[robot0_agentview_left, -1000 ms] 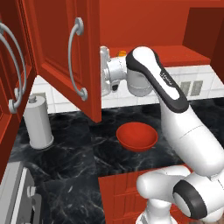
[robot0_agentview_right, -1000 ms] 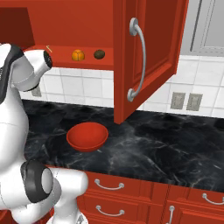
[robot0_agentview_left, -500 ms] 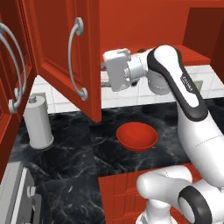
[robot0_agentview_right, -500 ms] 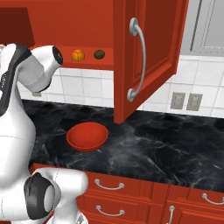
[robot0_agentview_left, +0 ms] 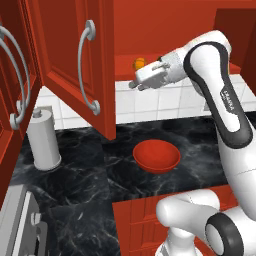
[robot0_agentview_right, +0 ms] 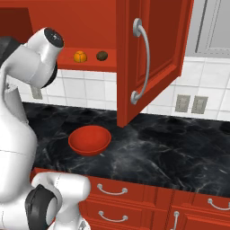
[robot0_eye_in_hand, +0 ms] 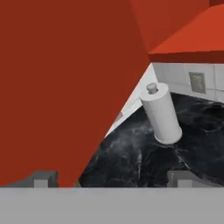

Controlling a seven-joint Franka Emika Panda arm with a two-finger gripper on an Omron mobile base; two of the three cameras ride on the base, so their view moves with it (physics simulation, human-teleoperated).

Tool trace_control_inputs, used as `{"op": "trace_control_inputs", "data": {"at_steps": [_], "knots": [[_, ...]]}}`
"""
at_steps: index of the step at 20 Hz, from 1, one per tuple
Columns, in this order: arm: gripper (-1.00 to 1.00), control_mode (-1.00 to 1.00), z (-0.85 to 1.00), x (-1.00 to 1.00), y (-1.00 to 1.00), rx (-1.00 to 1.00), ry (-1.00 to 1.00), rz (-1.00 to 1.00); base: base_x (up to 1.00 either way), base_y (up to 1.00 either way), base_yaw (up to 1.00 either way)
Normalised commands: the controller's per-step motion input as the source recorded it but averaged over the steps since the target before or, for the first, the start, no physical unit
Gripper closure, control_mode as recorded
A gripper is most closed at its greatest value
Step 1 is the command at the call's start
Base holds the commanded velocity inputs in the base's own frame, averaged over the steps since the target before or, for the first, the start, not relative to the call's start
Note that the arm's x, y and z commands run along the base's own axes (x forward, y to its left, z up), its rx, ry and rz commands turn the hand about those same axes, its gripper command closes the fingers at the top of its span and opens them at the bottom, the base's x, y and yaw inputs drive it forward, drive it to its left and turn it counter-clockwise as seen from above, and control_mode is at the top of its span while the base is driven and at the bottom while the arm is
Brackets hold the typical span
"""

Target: Open the cabinet. Pick the orange and kiwi from the cabinet and place them into the bowl. Then close the cabinet.

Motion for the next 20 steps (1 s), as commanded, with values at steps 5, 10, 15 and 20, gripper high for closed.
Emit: {"op": "trace_control_inputs", "data": {"at_steps": [5, 10, 15, 20], "knots": [[-1.0, -1.0, 0.0, -0.35, -0.62, -0.29, -0.41, -0.19, 0.0, 0.0, 0.0], [-1.0, -1.0, 0.0, -0.08, -0.58, -0.05, -0.29, -0.4, 0.0, 0.0, 0.0], [-1.0, -1.0, 0.04, 0.0, -0.41, 0.03, -0.07, -0.48, 0.0, 0.0, 0.0], [-1.0, -1.0, 0.16, 0.0, -0.28, 0.08, -0.01, -0.3, 0.0, 0.0, 0.0]]}}
